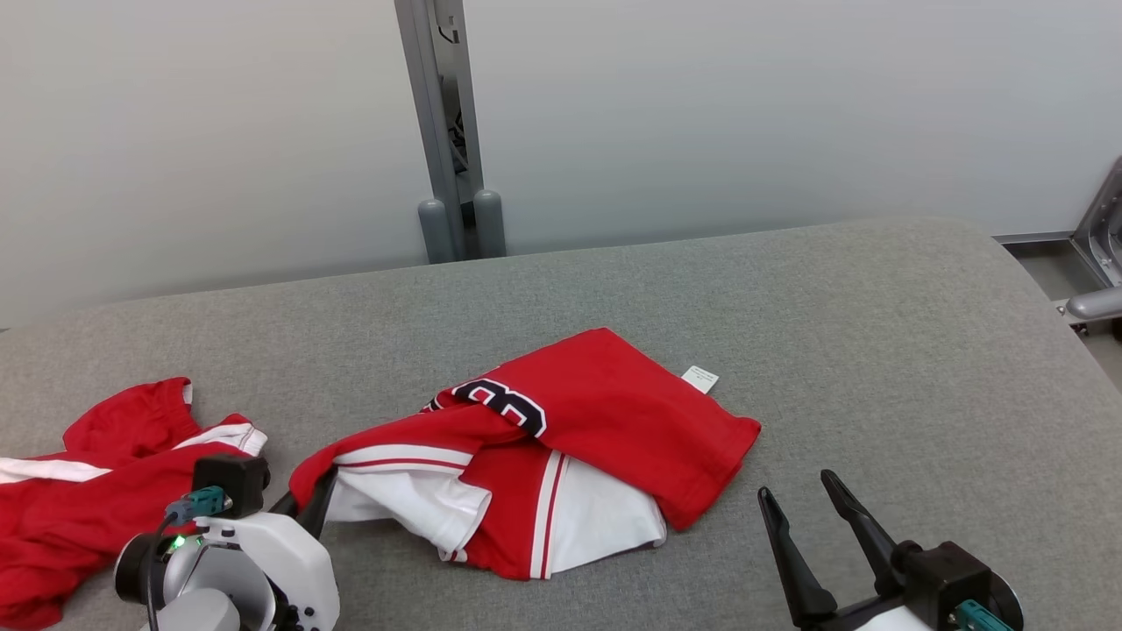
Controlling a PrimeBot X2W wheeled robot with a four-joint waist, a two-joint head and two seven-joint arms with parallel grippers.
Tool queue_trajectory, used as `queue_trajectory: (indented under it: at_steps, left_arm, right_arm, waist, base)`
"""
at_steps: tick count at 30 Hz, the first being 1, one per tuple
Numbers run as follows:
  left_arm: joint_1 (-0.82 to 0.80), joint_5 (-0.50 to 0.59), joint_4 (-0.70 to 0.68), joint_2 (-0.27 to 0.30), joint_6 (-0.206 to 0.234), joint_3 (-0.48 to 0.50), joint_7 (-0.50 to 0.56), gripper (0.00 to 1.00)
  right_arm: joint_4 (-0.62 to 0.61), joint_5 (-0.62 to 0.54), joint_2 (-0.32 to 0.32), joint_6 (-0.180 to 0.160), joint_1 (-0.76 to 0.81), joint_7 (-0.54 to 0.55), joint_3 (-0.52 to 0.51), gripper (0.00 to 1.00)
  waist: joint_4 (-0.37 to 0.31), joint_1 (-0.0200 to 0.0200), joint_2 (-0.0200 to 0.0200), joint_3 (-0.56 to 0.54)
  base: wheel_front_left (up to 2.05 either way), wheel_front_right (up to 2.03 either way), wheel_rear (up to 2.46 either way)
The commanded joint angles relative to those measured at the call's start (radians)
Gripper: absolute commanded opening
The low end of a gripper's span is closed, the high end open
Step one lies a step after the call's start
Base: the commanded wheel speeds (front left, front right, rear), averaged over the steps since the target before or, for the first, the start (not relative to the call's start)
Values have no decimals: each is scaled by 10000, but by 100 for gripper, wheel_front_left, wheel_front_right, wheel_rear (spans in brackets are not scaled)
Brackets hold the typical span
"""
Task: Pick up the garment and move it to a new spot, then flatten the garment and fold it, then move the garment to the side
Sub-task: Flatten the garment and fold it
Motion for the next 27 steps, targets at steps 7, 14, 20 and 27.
queue_trajectory:
  at_steps: [7, 14, 20, 27]
  left_arm:
    - [841, -540, -374, -259, 498, 896, -1342, 100]
    - [3206, 2848, -3818, -1605, 1386, 3127, -1742, 100]
    - [3838, 4193, -4168, -2492, 739, 3399, -1741, 100]
    - [3763, 4862, -3820, -3020, 1, 3887, -1741, 100]
  right_arm:
    - [86, 99, -58, -5, -34, 5, 114, 100]
    - [1253, 631, -57, -3, -321, 5, -82, 100]
    - [3234, 1089, -61, -3, -1367, 5, -237, 100]
    - [5730, 1362, -68, -5, -2816, 7, -695, 100]
  waist:
    - [-45, 0, 0, 8]
    - [884, 0, 0, 232]
    - [1706, 0, 0, 433]
    - [2554, 0, 0, 801]
  base:
    - [0, 0, 0]
    - [0, 0, 0]
    - [0, 0, 0]
    - [0, 0, 0]
